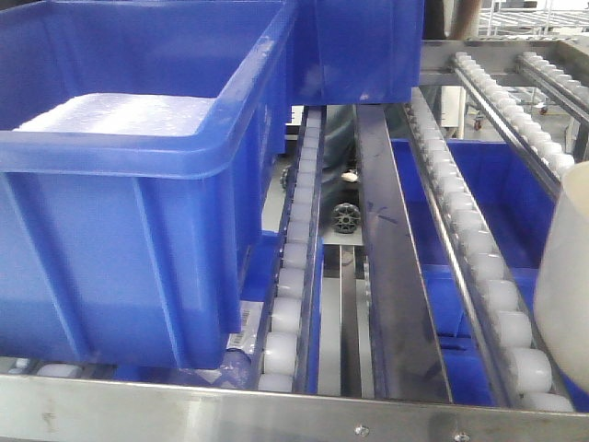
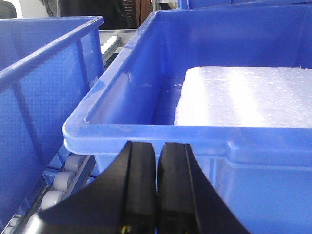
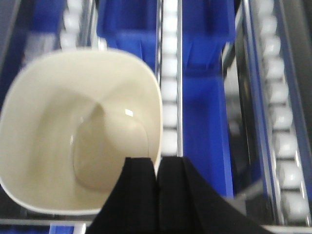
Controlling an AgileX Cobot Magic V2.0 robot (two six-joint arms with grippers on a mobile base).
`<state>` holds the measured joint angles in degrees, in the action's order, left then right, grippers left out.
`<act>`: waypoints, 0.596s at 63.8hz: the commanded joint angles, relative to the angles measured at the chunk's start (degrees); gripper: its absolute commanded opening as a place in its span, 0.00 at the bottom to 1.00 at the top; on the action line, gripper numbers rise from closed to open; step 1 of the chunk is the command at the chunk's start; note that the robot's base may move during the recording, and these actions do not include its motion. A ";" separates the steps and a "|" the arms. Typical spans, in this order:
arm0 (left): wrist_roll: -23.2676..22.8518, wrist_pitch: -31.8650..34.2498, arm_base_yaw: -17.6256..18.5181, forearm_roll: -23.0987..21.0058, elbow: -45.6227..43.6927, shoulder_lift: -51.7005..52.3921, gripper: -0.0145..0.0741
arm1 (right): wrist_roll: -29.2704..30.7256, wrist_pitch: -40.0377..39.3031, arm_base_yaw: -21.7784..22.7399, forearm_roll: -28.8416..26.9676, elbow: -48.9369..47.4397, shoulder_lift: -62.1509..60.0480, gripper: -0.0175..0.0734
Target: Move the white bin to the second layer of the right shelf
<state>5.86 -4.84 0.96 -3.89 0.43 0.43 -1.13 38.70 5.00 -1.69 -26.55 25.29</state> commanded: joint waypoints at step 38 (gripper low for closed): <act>-0.15 4.84 0.21 -0.35 2.11 0.75 0.26 | 0.64 -13.98 0.21 -0.11 4.20 -9.88 0.26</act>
<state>5.86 -4.84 0.96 -3.89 0.43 0.43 -1.13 32.66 5.00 -1.87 -21.88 15.14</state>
